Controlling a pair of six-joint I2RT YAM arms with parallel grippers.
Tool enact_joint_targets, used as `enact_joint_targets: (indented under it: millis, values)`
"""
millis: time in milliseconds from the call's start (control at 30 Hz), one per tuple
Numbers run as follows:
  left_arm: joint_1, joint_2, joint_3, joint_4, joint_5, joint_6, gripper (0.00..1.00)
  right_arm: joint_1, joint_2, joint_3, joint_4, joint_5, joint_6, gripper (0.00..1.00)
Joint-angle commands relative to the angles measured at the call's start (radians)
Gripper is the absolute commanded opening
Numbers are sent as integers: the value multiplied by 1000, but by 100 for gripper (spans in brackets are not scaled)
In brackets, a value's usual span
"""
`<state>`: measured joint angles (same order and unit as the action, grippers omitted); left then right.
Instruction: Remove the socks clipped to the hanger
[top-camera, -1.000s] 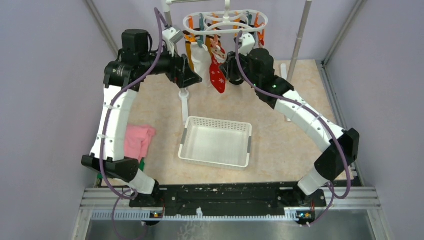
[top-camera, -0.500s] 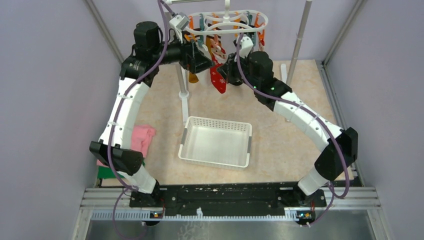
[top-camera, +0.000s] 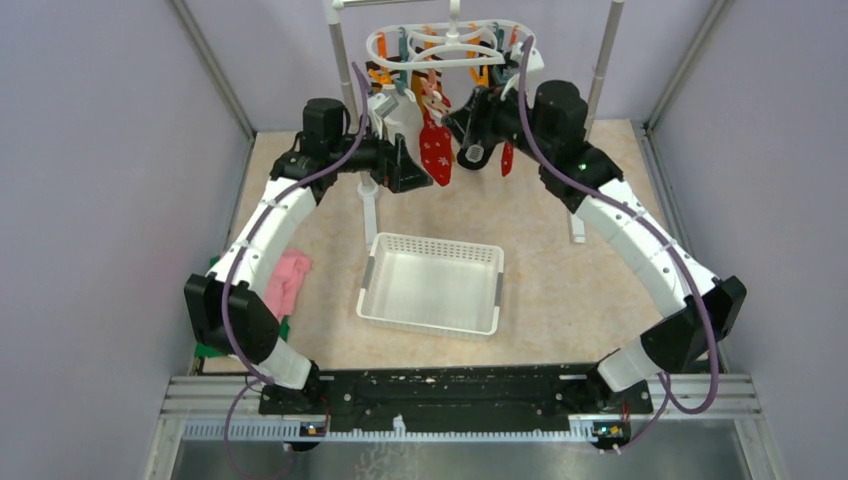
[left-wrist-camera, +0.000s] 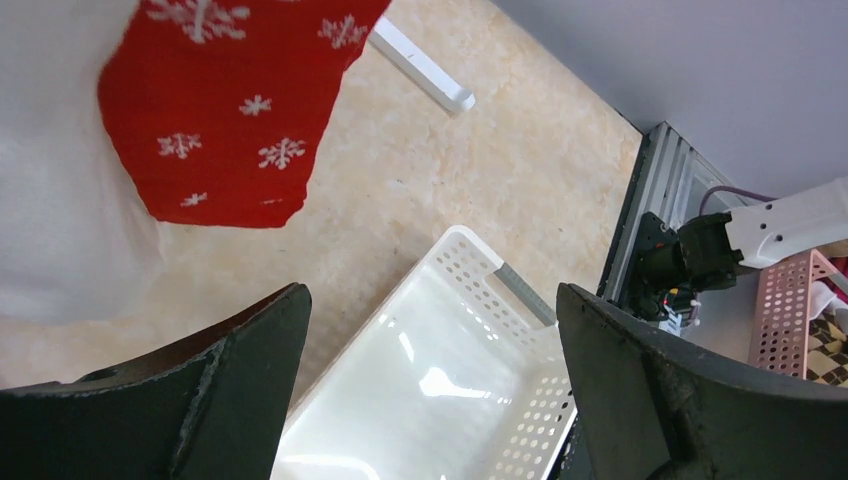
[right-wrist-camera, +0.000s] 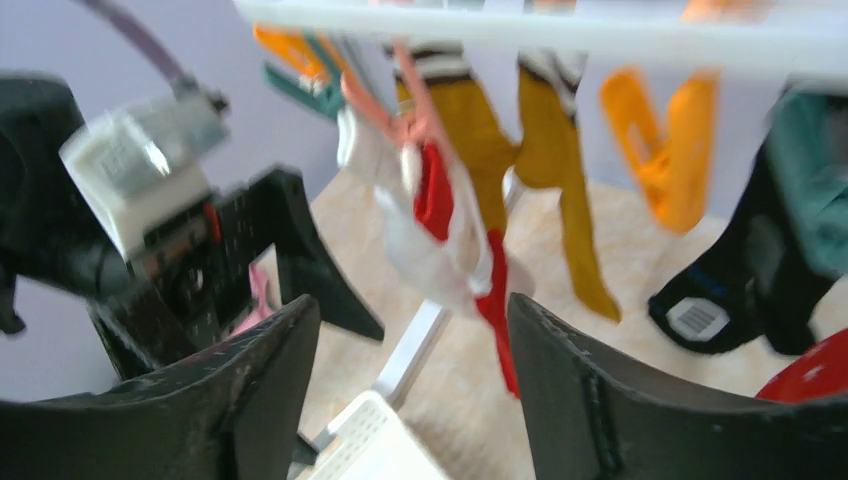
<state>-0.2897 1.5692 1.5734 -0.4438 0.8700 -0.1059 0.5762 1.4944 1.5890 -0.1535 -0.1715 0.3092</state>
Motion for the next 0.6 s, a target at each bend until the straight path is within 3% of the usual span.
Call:
enact_joint_targets:
  millis: [0,133,233,300,433,567]
  values:
    - [-2,-69,-83,148,13,43,99,-12,35,165,-52,26,-59,76]
    - [-3,-81,-113,147,9,50,99,-14,113,283,-87,36,-118,87]
    - [-2,-94,-128,173,-9,33,99,-12,204,390,-158,22,-142,88]
    - [-3,-102,-144,209,-4,17,99,-13,245,433,-213,-1,-142,82]
    - [-3,-103,-143,236,15,19,99,-12,239,364,-246,-37,-149,77]
    - [-3,-98,-122,220,20,34,99,-13,176,217,-150,-41,-151,73]
